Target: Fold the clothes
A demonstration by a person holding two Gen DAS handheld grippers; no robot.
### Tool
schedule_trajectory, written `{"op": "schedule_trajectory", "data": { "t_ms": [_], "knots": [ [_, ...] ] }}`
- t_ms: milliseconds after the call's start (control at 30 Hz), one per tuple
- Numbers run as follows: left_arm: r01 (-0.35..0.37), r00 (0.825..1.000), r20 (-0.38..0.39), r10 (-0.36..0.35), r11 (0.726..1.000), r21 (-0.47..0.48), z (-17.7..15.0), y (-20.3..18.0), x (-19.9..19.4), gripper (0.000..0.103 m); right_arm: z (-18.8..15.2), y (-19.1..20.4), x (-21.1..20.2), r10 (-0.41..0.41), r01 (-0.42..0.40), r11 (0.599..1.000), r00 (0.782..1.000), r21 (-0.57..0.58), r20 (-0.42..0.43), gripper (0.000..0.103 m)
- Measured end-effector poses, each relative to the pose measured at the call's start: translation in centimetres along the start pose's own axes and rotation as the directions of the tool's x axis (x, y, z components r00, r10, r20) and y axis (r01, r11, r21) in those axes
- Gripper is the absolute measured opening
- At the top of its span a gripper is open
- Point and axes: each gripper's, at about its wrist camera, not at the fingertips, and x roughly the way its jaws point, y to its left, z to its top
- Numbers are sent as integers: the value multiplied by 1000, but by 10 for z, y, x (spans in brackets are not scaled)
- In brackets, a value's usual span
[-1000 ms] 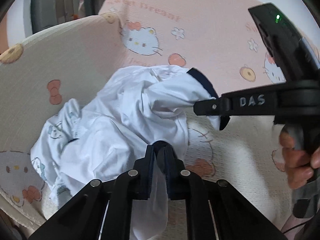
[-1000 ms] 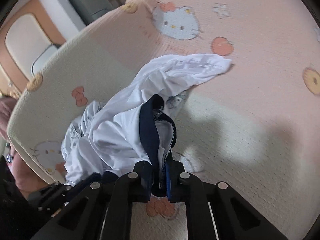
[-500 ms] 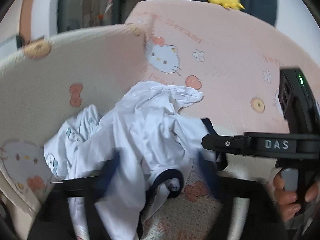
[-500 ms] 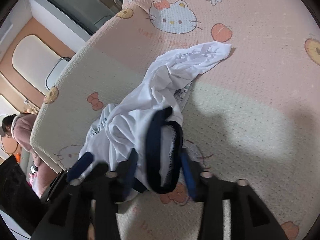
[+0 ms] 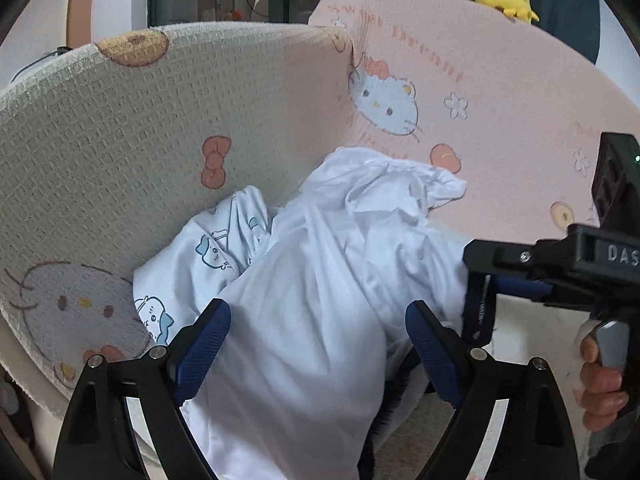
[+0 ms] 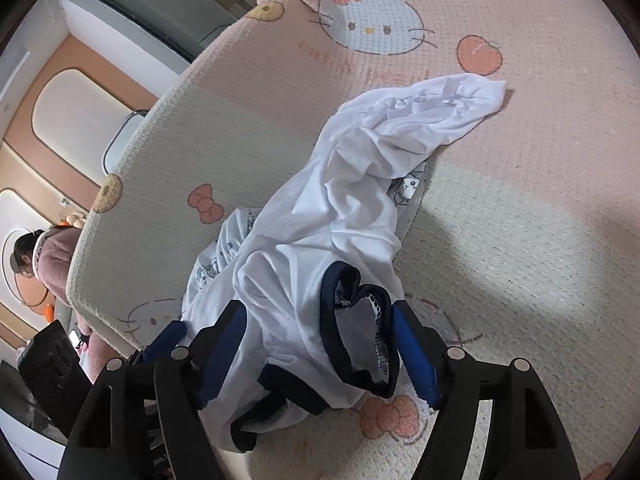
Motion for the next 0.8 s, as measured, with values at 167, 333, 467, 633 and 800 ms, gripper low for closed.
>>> {"op": "schedule_trajectory", "data": {
  "t_ms": [167, 333, 467, 633, 800],
  "knots": [
    [-2, 1000, 12, 2, 1000, -22, 8, 9, -11, 90, 1, 0, 4, -75, 75, 997, 997, -23, -6, 77],
    [23, 999, 45, -20, 998, -60, 22, 21, -24, 90, 7, 18, 1, -125, 127, 983, 992, -134, 22, 77],
    [-9, 1000, -26, 8, 1000, -30, 22, 24, 1, 90, 9, 35, 6, -143, 145, 963, 989, -226, 26, 89],
    [27, 995, -96, -30, 999, -32, 14, 26, 26, 90, 13, 30, 28, -175, 170, 956, 985, -240, 0, 89],
    [10, 998, -62, -8, 1000, 25, 6, 21, 29, 89, 11, 11, 37, -135, 130, 980, 991, -149, -20, 89]
  ]
}}
